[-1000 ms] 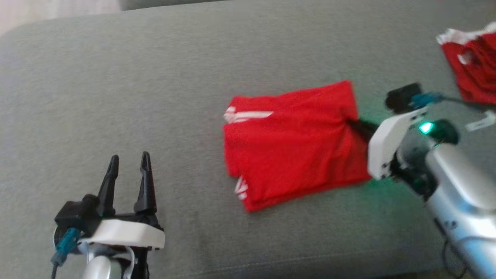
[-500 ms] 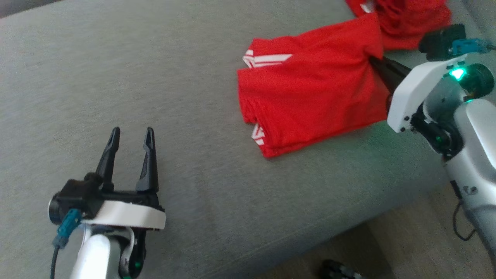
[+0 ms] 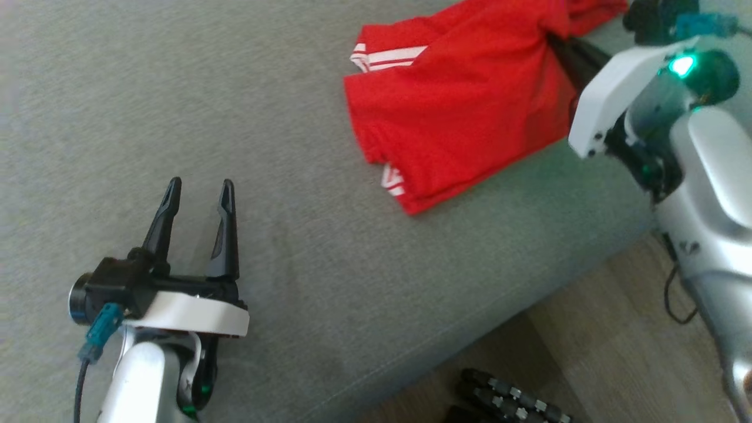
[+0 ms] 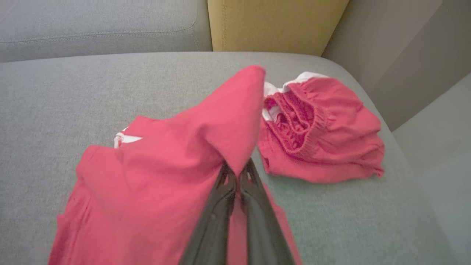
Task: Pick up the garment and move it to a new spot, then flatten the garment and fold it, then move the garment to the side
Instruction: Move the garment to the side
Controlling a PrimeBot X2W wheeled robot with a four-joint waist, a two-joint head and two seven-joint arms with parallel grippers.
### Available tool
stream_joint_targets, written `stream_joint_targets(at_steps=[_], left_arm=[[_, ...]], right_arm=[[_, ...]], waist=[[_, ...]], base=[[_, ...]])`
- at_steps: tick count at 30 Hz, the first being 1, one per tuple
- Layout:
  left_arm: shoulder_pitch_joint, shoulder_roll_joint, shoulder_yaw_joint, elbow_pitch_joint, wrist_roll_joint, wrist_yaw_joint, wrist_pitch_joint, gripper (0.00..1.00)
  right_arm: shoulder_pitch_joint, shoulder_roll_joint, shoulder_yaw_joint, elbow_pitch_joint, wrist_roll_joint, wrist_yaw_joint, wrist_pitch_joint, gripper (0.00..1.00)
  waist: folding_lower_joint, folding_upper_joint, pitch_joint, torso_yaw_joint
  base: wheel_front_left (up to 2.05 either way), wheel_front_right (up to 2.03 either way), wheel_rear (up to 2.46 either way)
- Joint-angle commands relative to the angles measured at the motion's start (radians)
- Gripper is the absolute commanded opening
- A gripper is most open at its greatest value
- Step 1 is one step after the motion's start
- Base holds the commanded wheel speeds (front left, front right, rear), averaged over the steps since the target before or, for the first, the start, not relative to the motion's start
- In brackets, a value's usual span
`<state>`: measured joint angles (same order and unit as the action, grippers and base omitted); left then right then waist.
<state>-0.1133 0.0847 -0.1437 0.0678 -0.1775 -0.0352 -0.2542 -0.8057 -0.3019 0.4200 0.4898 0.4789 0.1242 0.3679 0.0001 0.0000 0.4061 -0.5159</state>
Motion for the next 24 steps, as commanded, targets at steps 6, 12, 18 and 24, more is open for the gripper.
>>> stream_joint_targets(at_steps=[6, 12, 18, 24], left_arm=[[-0.030, -0.007, 0.024, -0.045, -0.007, 0.004, -0.008, 1.00], [-0.027, -0.020, 0.016, -0.053, -0.018, 0.006, -0.008, 1.00], [-0.018, -0.026, 0.011, -0.069, -0.025, 0.010, -0.008, 1.00], [-0.017, -0.031, -0.009, -0.088, -0.028, 0.009, -0.008, 1.00]], right_arm=[[-0.155, -0.019, -0.026, 0.073, -0.054, 0.007, -0.017, 0.00], [-0.257, -0.096, -0.059, 0.215, -0.128, 0.007, -0.012, 0.00], [-0.300, -0.186, -0.086, 0.306, -0.185, 0.007, -0.006, 0.00], [-0.325, -0.311, -0.091, 0.356, -0.248, 0.007, 0.013, 0.00]], waist=[[-0.0001, 0.0000, -0.018, 0.110], [-0.0001, 0.0000, -0.027, 0.209], [-0.0001, 0.0000, -0.024, 0.270], [-0.0001, 0.0000, -0.007, 0.317]], base=[[0.00, 0.00, 0.00], [0.00, 0.00, 0.00], [0.00, 0.00, 0.00], [0.00, 0.00, 0.00]])
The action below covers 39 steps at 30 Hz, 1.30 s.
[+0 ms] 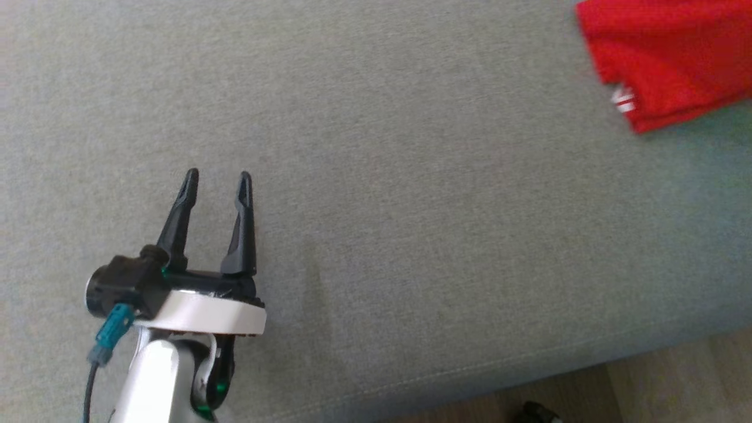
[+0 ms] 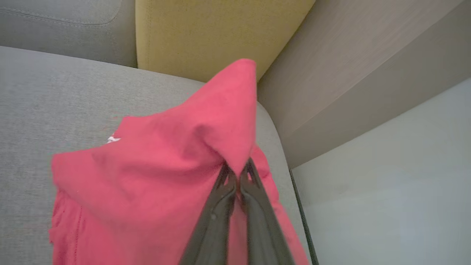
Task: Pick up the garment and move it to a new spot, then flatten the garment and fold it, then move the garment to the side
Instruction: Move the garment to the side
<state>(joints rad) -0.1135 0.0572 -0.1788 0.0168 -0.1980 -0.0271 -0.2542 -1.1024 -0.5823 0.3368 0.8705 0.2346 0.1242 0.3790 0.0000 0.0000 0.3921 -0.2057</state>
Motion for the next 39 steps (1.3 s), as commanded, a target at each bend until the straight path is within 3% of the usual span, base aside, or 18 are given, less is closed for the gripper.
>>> stream_joint_targets(at_steps=[1, 11, 23, 24, 25, 26, 28, 29, 39], left_arm=[[-0.017, -0.004, 0.023, -0.040, -0.007, 0.001, -0.008, 1.00], [-0.019, -0.006, 0.012, -0.053, -0.009, 0.004, -0.008, 1.00], [-0.041, -0.007, 0.001, -0.048, -0.004, -0.005, -0.008, 1.00], [-0.042, -0.007, 0.003, -0.048, -0.004, -0.006, -0.008, 1.00], [-0.043, -0.007, 0.004, -0.047, -0.005, -0.007, -0.008, 1.00], [-0.043, -0.007, 0.006, -0.046, -0.005, -0.007, -0.008, 1.00], [-0.043, -0.007, 0.008, -0.046, -0.005, -0.008, -0.008, 1.00], [-0.042, -0.007, 0.009, -0.046, -0.004, -0.008, -0.008, 1.00], [-0.043, -0.007, 0.011, -0.045, -0.003, -0.010, -0.008, 1.00]], right_arm=[[-0.032, -0.044, -0.012, -0.020, -0.008, 0.007, 0.002, 0.00], [-0.038, -0.115, -0.032, -0.038, -0.073, 0.007, 0.044, 0.00], [-0.011, -0.133, -0.133, -0.048, -0.236, 0.007, 0.056, 0.00], [-0.006, -0.132, -0.147, -0.046, -0.255, 0.007, 0.057, 0.07], [-0.001, -0.128, -0.160, -0.045, -0.271, 0.007, 0.058, 0.47], [0.005, -0.123, -0.175, -0.046, -0.285, 0.007, 0.057, 0.75], [0.014, -0.114, -0.201, -0.047, -0.310, 0.007, 0.053, 0.96], [0.017, -0.108, -0.212, -0.048, -0.321, 0.007, 0.051, 1.00], [0.040, -0.056, -0.287, -0.067, -0.402, 0.007, 0.045, 1.00]], waist=[[0.0000, 0.0000, 0.011, 0.011], [0.0000, 0.0000, 0.031, 0.021], [0.0000, 0.0000, 0.063, 0.052], [0.0000, 0.0000, 0.064, 0.055], [0.0000, 0.0000, 0.064, 0.058], [0.0000, 0.0000, 0.065, 0.060], [0.0000, 0.0000, 0.066, 0.063], [0.0000, 0.0000, 0.066, 0.064], [0.0000, 0.0000, 0.069, 0.065]], base=[[0.00, 0.00, 0.00], [0.00, 0.00, 0.00], [0.00, 0.00, 0.00], [0.00, 0.00, 0.00], [0.00, 0.00, 0.00], [0.00, 0.00, 0.00], [0.00, 0.00, 0.00], [0.00, 0.00, 0.00], [0.00, 0.00, 0.00]])
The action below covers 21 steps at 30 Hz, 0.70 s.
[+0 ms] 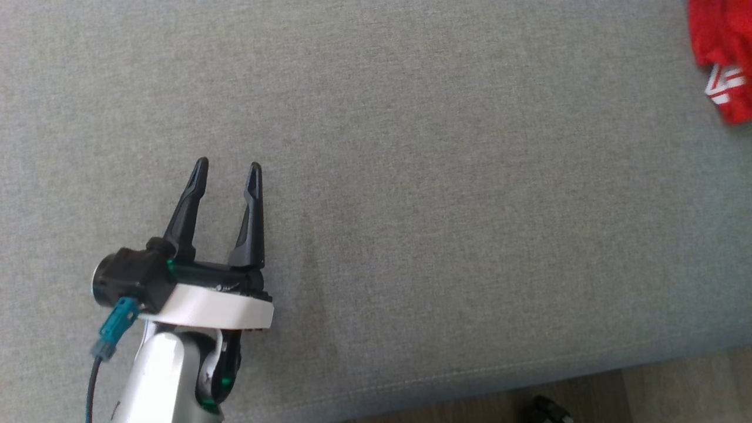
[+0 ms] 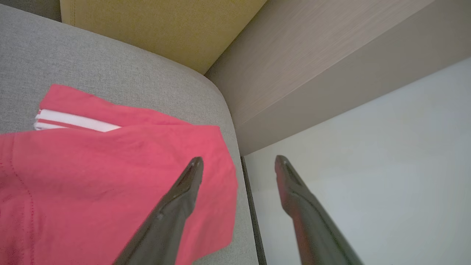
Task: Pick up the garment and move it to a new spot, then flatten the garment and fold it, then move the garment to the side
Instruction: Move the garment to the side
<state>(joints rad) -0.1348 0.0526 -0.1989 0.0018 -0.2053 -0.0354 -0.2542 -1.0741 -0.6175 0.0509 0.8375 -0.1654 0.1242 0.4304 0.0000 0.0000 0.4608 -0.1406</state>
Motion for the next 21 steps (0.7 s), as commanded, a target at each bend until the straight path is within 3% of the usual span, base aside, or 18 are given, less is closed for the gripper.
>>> stream_joint_targets(at_steps=[1, 13, 21], left_arm=[[-0.023, -0.002, 0.032, -0.029, 0.004, -0.002, -0.008, 1.00], [-0.028, -0.002, 0.048, -0.014, 0.003, 0.004, -0.008, 1.00], [-0.017, -0.002, 0.099, 0.044, -0.043, 0.031, -0.008, 1.00]], right_arm=[[0.013, -0.017, -0.006, -0.035, -0.007, 0.007, -0.007, 1.00], [0.025, 0.037, -0.024, -0.027, -0.026, 0.007, -0.068, 1.00], [0.064, 0.172, -0.010, -0.029, 0.043, 0.007, -0.213, 1.00]], waist=[[0.0000, 0.0000, 0.000, 0.000], [0.0000, 0.0000, -0.045, -0.005], [0.0000, 0.0000, -0.150, -0.002]], base=[[0.00, 0.00, 0.00], [0.00, 0.00, 0.00], [0.00, 0.00, 0.00]])
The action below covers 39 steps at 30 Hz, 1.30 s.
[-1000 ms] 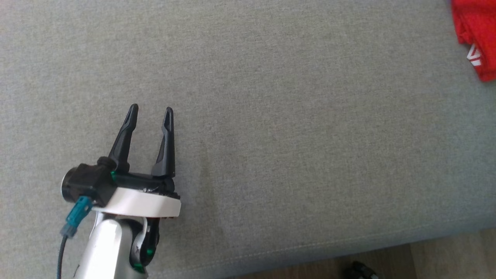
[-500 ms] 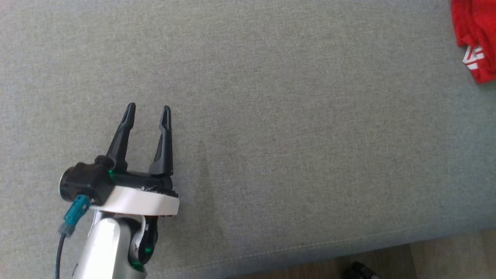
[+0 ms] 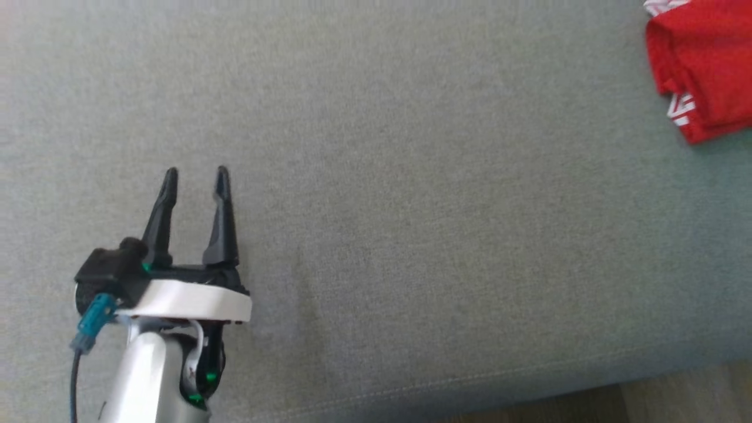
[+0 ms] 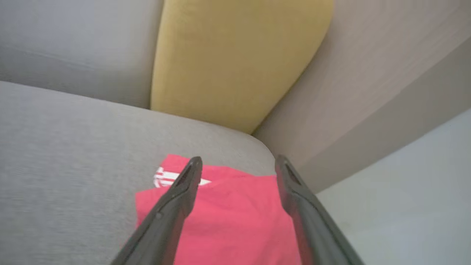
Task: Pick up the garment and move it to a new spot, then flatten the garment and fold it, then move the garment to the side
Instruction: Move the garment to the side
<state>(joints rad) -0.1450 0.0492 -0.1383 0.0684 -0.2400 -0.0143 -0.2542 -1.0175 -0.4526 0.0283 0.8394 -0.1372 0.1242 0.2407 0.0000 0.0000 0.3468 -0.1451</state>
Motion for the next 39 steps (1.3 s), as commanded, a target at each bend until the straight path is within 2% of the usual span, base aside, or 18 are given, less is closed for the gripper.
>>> stream_joint_targets(at_steps=[1, 4, 8, 13, 23, 27, 31, 39], left_arm=[[-0.003, 0.001, 0.047, -0.015, -0.013, 0.015, -0.008, 1.00], [0.010, 0.001, 0.073, 0.006, -0.032, 0.031, -0.008, 1.00], [0.044, 0.001, 0.085, 0.029, -0.049, 0.079, -0.008, 1.00], [0.084, 0.001, 0.082, 0.032, -0.072, 0.121, -0.008, 1.00], [0.154, 0.001, 0.044, 0.017, -0.061, 0.140, -0.008, 1.00], [0.164, 0.001, 0.034, 0.023, -0.048, 0.144, -0.008, 1.00], [0.174, 0.001, 0.041, 0.040, -0.031, 0.151, -0.008, 1.00], [0.186, 0.001, 0.031, 0.066, -0.034, 0.124, -0.008, 1.00]], right_arm=[[0.014, 0.028, 0.021, -0.033, 0.025, 0.007, -0.046, 1.00], [0.039, 0.095, 0.038, -0.047, 0.064, 0.007, -0.118, 1.00], [0.100, 0.175, 0.047, -0.070, 0.127, 0.007, -0.200, 1.00], [0.220, 0.241, 0.027, -0.123, 0.197, 0.007, -0.280, 1.00], [0.522, 0.382, -0.007, -0.327, 0.239, 0.007, -0.374, 1.00], [0.657, 0.401, -0.002, -0.417, 0.273, 0.007, -0.400, 1.00], [0.786, 0.402, 0.089, -0.487, 0.394, 0.007, -0.451, 1.00], [0.853, 0.402, 0.150, -0.482, 0.430, 0.007, -0.487, 1.00]], waist=[[0.0000, 0.0000, -0.052, 0.004], [0.0000, 0.0000, -0.099, 0.009], [0.0000, 0.0000, -0.166, 0.023], [0.0000, 0.0000, -0.239, 0.045], [0.0000, 0.0000, -0.315, 0.064], [0.0000, 0.0000, -0.327, 0.067], [0.0000, 0.0000, -0.333, 0.064], [0.0000, 0.0000, -0.345, 0.069]], base=[[0.00, 0.00, 0.00], [0.00, 0.00, 0.00], [0.00, 0.00, 0.00], [0.00, 0.00, 0.00], [0.00, 0.00, 0.00], [0.00, 0.00, 0.00], [0.00, 0.00, 0.00], [0.00, 0.00, 0.00]])
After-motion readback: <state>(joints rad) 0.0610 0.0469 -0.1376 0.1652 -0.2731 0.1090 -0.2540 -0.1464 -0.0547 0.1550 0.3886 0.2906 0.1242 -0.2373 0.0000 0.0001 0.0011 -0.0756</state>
